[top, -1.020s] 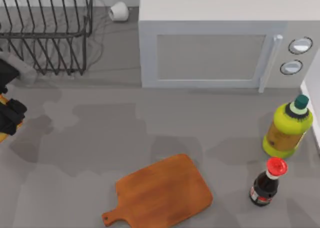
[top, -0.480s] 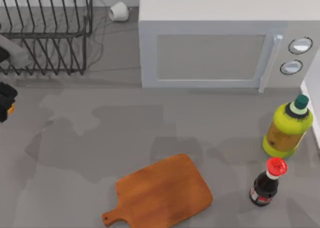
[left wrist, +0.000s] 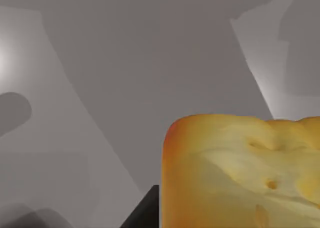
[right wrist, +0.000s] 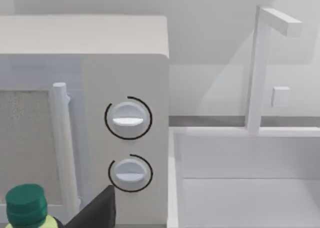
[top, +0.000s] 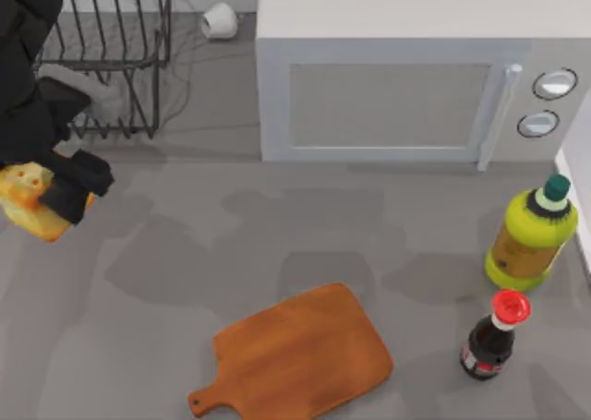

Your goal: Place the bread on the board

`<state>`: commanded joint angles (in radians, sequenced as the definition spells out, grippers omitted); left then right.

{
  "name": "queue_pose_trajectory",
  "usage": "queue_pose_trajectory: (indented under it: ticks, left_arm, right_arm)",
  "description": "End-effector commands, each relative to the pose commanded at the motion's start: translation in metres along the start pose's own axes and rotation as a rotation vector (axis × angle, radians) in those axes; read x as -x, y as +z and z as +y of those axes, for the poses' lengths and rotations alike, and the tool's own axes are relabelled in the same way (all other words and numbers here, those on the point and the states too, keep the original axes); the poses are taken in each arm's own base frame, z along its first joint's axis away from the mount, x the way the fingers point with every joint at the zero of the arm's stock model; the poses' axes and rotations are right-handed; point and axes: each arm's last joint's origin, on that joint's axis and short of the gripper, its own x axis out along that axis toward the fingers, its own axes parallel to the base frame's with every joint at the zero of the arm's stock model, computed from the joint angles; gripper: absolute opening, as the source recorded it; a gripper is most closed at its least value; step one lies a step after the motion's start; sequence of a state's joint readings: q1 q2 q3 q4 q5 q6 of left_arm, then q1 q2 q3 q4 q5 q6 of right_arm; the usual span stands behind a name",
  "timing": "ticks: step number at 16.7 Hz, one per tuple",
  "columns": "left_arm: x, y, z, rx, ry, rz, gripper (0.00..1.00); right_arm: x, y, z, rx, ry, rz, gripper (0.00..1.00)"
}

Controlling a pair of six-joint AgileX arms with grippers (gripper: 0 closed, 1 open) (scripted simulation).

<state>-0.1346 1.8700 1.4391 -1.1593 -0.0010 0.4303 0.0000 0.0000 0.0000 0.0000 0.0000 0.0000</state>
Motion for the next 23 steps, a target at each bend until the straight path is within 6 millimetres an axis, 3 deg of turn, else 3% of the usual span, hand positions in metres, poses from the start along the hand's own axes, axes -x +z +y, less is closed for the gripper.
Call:
queue_pose_trajectory:
  ticks: [6,10,13,16,23]
  left_arm:
    - [-0.014,0.030,-0.109,0.278,0.006,0.027,0.00]
    - [-0.021,0.028,-0.185,0.450,0.016,0.022,0.00]
    - [-0.022,0.017,-0.227,0.513,0.014,0.002,0.00]
    - [-0.021,0.008,-0.250,0.538,0.007,-0.018,0.00]
    - [-0.025,0.008,-0.251,0.542,0.008,-0.016,0.00]
  right_arm:
    - [0.000,0.000,0.000,0.000,0.000,0.000,1.00]
    - [0.000,0.000,0.000,0.000,0.000,0.000,1.00]
    - [0.000,0.000,0.000,0.000,0.000,0.000,1.00]
    - [0.000,0.000,0.000,0.000,0.000,0.000,1.00]
    - [0.000,0.000,0.000,0.000,0.000,0.000,1.00]
